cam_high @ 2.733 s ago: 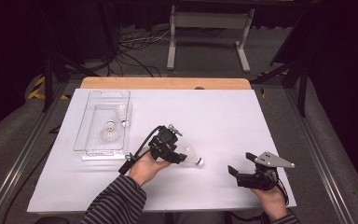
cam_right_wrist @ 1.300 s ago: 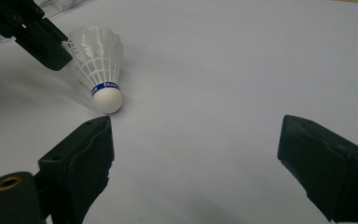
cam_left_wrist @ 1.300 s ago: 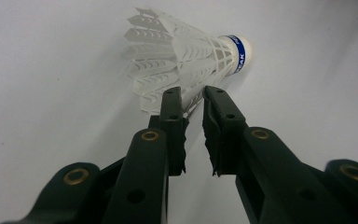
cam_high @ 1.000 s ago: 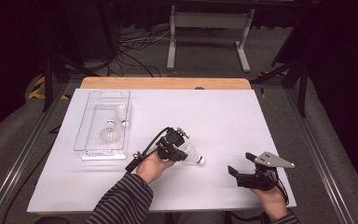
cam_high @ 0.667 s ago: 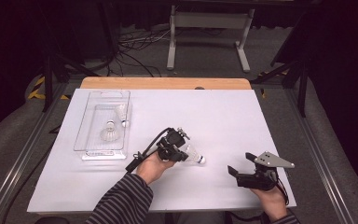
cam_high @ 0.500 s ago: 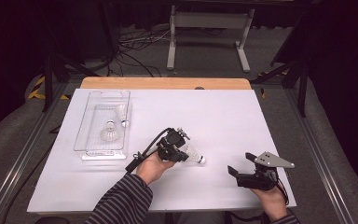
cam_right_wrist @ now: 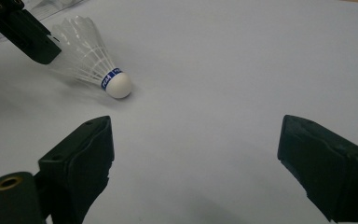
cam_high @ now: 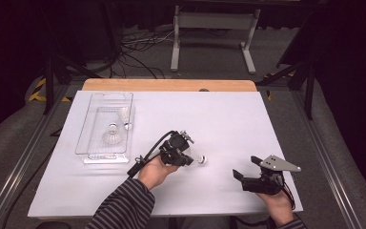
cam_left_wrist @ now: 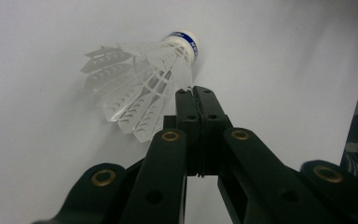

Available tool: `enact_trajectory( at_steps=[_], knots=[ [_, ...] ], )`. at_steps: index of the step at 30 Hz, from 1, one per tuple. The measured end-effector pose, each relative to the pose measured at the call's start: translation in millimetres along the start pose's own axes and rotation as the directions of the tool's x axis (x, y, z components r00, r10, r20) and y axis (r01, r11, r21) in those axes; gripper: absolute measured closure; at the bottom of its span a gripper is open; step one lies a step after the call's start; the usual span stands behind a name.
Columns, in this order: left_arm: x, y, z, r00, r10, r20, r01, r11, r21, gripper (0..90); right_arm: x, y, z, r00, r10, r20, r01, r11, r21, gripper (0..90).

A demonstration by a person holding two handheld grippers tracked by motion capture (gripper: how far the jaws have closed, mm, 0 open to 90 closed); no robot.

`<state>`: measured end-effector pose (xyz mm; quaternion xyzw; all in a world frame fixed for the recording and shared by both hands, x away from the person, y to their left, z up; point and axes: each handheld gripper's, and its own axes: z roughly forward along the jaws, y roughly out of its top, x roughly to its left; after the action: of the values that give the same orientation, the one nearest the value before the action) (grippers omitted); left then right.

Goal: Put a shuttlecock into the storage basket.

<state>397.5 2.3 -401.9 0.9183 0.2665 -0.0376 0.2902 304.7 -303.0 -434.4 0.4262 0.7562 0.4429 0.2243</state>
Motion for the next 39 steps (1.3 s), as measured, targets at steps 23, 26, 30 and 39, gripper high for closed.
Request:
enact_trajectory(
  at_steps=[23,26,30,39],
  knots=[
    [-6.3,-6.1,-19.8,0.9995,0.026,-0.015,-0.027,0.9995,-0.019,90.0,-0.2,0.2,-0.3,1.0,0.002,0.002,-0.002,1.0,-0.003,11.0],
    [-6.8,-7.2,-21.6,0.9995,0.025,-0.019,-0.026,0.9994,-0.022,90.0,0.2,0.3,-0.1,1.0,-0.002,0.001,0.002,1.0,-0.001,11.0],
    [-6.8,-9.2,-24.7,0.9994,0.028,-0.022,-0.029,0.9992,-0.026,90.0,0.0,0.3,-0.1,1.0,-0.001,0.002,0.001,1.0,-0.002,11.0],
    [-4.3,-14.0,-32.9,0.9993,0.024,-0.03,-0.025,0.9985,-0.048,90.0,0.3,0.3,0.1,1.0,0.0,0.003,0.0,1.0,-0.002,11.1]
  ],
)
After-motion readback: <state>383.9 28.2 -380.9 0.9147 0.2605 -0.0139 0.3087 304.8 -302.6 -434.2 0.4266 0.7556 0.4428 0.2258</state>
